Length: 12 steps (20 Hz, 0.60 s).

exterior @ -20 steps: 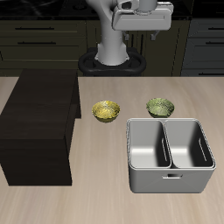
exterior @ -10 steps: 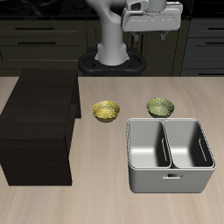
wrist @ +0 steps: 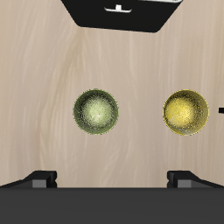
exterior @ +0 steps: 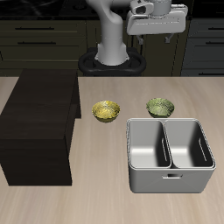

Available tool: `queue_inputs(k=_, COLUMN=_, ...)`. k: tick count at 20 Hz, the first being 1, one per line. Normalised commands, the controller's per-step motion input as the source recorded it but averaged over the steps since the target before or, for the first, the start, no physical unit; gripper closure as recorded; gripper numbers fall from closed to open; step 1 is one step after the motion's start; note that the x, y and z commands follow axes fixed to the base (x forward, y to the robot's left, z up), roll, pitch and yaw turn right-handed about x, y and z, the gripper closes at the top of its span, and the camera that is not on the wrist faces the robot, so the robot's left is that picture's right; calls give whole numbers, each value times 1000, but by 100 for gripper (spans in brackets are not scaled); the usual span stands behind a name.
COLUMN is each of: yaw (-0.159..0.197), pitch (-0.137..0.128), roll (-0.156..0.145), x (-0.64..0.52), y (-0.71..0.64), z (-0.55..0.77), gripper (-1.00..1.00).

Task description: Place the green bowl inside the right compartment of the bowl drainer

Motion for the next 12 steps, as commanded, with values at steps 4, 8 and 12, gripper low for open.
queue_inputs(k=4, yaw=1, pitch=18, roll=3, x=17, y=47, z=-116, gripper=-100)
queue_inputs(k=8, yaw=4, pitch=17, roll=3, x=-7, y=176, z=-144, gripper=-100)
queue_inputs(k=12, yaw=5, pitch=6, roll=8, x=19, y=105, z=-130, gripper=-100)
